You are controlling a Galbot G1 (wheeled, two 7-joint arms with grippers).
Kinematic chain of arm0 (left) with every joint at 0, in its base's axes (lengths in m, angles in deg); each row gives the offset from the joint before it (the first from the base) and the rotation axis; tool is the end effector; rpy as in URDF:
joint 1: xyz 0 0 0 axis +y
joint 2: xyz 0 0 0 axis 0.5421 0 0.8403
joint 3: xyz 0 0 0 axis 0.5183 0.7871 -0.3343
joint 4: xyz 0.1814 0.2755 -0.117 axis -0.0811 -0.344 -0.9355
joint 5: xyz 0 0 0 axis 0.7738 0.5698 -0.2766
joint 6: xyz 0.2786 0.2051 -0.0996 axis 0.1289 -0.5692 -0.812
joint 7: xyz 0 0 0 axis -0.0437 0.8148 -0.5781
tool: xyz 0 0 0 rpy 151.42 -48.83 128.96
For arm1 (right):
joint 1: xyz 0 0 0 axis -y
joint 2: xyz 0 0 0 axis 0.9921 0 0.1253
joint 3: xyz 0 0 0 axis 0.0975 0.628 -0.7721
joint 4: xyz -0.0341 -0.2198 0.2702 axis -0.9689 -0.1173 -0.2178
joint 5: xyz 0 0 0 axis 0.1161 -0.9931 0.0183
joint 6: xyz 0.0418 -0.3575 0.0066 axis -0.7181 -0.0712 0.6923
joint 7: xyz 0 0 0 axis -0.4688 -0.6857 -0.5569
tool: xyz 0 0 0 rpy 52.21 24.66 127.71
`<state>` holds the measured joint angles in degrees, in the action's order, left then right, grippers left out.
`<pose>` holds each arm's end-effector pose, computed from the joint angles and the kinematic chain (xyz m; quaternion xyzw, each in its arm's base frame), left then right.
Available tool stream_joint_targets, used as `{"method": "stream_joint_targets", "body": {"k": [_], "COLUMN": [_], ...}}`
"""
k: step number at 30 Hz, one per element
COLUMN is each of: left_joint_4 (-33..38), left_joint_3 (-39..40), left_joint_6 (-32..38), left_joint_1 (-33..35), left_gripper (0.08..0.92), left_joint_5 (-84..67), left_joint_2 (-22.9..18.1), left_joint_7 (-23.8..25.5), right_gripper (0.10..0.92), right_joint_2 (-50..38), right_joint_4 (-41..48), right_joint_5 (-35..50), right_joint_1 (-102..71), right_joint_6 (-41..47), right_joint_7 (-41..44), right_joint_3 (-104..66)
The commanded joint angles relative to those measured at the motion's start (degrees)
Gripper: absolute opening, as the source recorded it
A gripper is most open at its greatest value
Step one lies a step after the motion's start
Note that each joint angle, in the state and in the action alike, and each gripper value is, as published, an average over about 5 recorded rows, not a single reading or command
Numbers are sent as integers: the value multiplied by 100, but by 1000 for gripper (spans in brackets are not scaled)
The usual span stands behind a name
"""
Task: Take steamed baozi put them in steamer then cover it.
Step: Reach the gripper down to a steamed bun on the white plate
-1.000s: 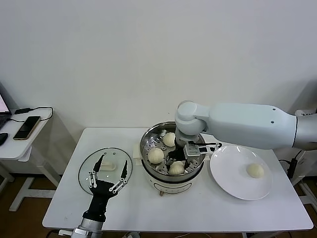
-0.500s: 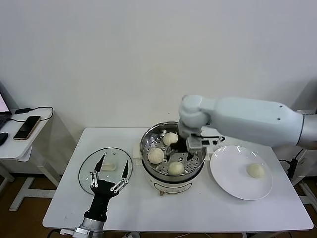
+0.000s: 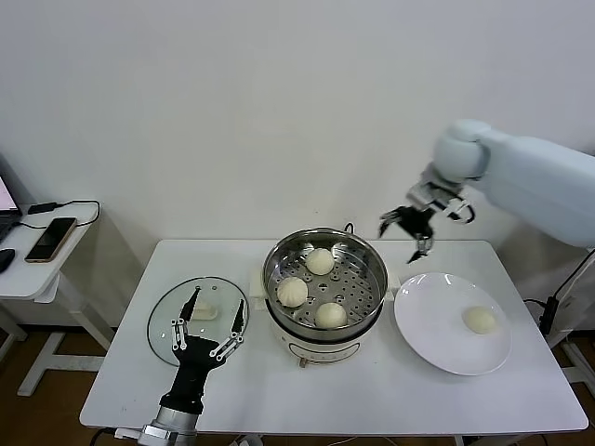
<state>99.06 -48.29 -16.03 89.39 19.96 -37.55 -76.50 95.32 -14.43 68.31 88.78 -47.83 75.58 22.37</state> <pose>0.1675 0.0024 -0.3212 0.1035 0.9837 0.0540 0.1370 0.5810 -0.1350 -0.0173 0.5915 -0.4427 0.6106 0.2851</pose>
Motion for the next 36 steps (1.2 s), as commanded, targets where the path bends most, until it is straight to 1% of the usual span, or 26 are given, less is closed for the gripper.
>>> {"method": "stream_joint_targets", "body": {"k": [1,6,16,36], "left_joint_4": [-9,-5,-16,-95], "left_joint_3": [-4,-31,-53,-105], "left_joint_6": [-31,-46,-66,-7], "left_joint_1": [11,56,56,61], "left_gripper": [823,823,823,823], "left_joint_5": [17,21,29,92], "left_joint_2": [-9,-10,-36,-31], "left_joint_7": [-28,-16,-50,-35], "right_gripper": [823,823,823,823], "right_joint_2": [-753,-768,-556,-173], "right_joint_4": [1841,2140,2300,2704], "right_joint_5": [207,-164,-494,-567], "right_joint_1": [-1070,-1860,-2540,-3015], "right_joint_6": [913,775,583,554], "right_joint_7": [105,-7,-283,-703], "right_joint_3": [-340,-918,-1216,-1426]}}
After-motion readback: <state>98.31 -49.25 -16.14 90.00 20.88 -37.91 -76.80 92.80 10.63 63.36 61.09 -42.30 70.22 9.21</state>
